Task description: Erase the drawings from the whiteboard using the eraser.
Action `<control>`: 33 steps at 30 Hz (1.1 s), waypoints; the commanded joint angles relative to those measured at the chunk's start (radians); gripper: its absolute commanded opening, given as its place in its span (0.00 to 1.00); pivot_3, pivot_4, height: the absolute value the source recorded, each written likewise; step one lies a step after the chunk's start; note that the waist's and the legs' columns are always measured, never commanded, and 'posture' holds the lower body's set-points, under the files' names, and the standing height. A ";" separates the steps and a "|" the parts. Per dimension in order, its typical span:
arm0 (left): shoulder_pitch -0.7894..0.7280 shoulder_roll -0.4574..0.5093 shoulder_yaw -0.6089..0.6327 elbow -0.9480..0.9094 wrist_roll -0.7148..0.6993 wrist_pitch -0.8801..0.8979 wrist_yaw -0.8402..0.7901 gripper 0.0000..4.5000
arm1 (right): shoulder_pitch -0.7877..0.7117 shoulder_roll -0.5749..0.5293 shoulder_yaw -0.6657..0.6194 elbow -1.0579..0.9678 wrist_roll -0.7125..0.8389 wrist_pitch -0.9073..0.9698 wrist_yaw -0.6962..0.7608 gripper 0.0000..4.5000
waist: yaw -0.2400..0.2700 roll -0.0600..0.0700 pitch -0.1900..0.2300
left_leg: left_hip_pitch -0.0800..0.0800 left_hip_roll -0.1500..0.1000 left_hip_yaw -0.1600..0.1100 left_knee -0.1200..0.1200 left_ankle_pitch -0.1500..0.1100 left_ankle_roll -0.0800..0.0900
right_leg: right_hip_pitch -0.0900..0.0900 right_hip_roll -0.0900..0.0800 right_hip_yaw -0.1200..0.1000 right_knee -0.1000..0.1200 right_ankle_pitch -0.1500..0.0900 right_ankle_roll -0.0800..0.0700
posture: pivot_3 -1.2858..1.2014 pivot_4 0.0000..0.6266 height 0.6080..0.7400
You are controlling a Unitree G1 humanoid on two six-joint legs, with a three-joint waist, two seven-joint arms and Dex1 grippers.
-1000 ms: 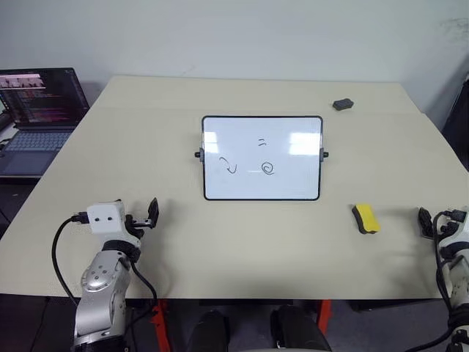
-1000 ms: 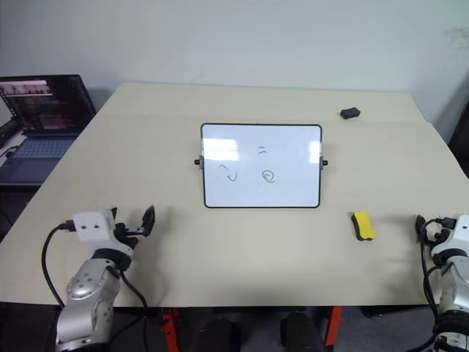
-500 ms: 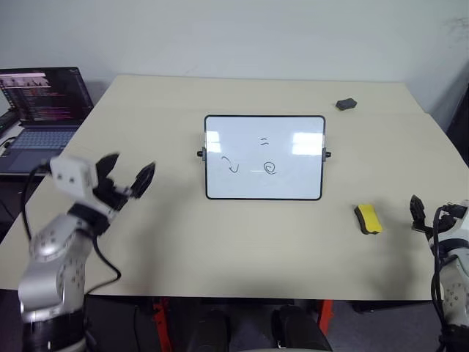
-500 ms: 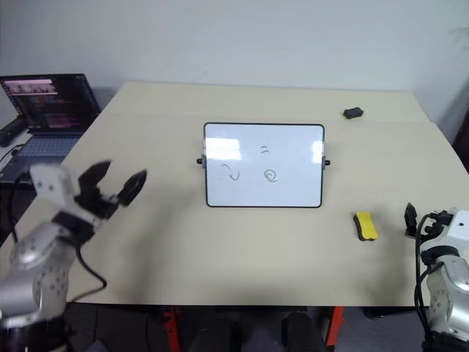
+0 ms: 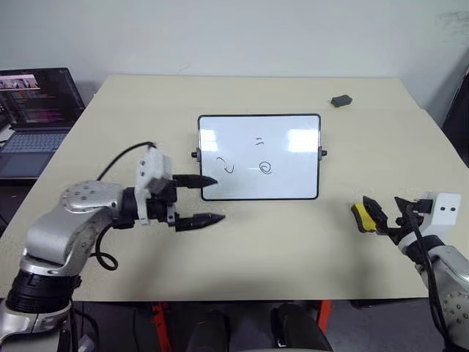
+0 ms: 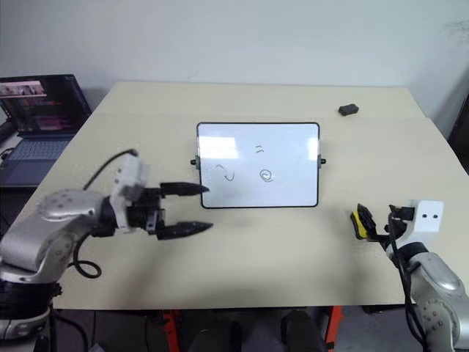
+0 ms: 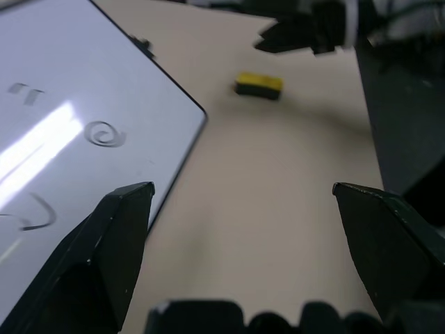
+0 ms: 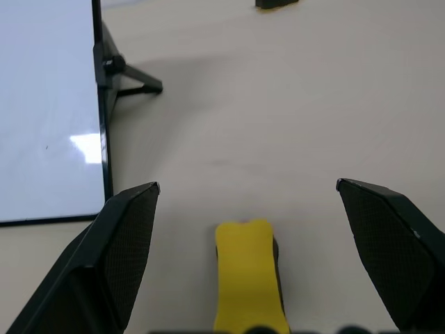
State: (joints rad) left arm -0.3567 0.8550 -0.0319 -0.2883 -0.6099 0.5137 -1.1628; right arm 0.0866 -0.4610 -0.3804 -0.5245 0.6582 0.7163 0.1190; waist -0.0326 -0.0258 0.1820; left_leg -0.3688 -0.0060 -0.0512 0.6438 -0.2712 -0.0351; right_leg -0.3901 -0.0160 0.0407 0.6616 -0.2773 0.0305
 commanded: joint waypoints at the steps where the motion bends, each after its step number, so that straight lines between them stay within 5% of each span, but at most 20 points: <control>1: -0.047 -0.049 -0.043 -0.020 0.028 -0.013 0.010 1.00 | -0.043 0.010 0.036 0.002 -0.045 0.015 -0.037 0.99 | 0.002 0.000 0.000 | 0.000 0.000 0.000 0.000 0.000 0.000 | 0.000 0.000 0.000 0.000 0.000 0.000 | 0.52 0.24 1.00; 11: -0.083 -0.102 -0.103 -0.038 0.094 -0.053 -0.006 1.00 | -0.041 0.042 0.108 0.072 -0.174 -0.015 -0.029 0.99 | 0.003 0.000 0.000 | -0.015 -0.001 0.000 0.002 0.000 0.000 | -0.015 0.000 0.000 0.003 0.004 -0.004 | 0.52 0.24 1.00; 27: -0.163 -0.158 -0.160 -0.010 0.134 -0.057 -0.036 1.00 | -0.061 0.069 0.089 0.125 -0.203 -0.036 0.026 0.99 | 0.001 0.000 0.000 | -0.014 -0.001 -0.001 0.002 0.000 0.000 | -0.015 0.001 -0.001 0.004 0.004 -0.004 | 0.52 0.24 1.00; 30: -0.160 -0.157 -0.158 -0.007 0.137 -0.060 -0.039 1.00 | -0.064 0.078 0.078 0.132 -0.195 -0.036 0.030 0.87 | 0.002 0.000 0.000 | -0.014 -0.001 -0.001 0.003 0.000 0.000 | -0.015 0.001 -0.001 0.005 0.004 -0.004 | 0.52 0.24 1.00; 33: -0.154 -0.157 -0.155 -0.009 0.139 -0.060 -0.039 1.00 | -0.066 0.079 0.079 0.137 -0.199 -0.029 0.039 0.64 | 0.002 0.000 0.000 | -0.014 -0.001 -0.001 0.003 0.000 0.000 | -0.015 0.001 -0.001 0.005 0.004 -0.004 | 0.52 0.24 1.00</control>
State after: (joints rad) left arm -0.5048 0.7010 -0.1925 -0.2804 -0.4700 0.4714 -1.1929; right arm 0.0265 -0.3834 -0.2785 -0.3762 0.4539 0.7013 0.1510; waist -0.0302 -0.0258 0.1819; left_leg -0.3832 -0.0067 -0.0518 0.6465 -0.2709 -0.0349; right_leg -0.4050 -0.0149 0.0403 0.6661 -0.2736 0.0261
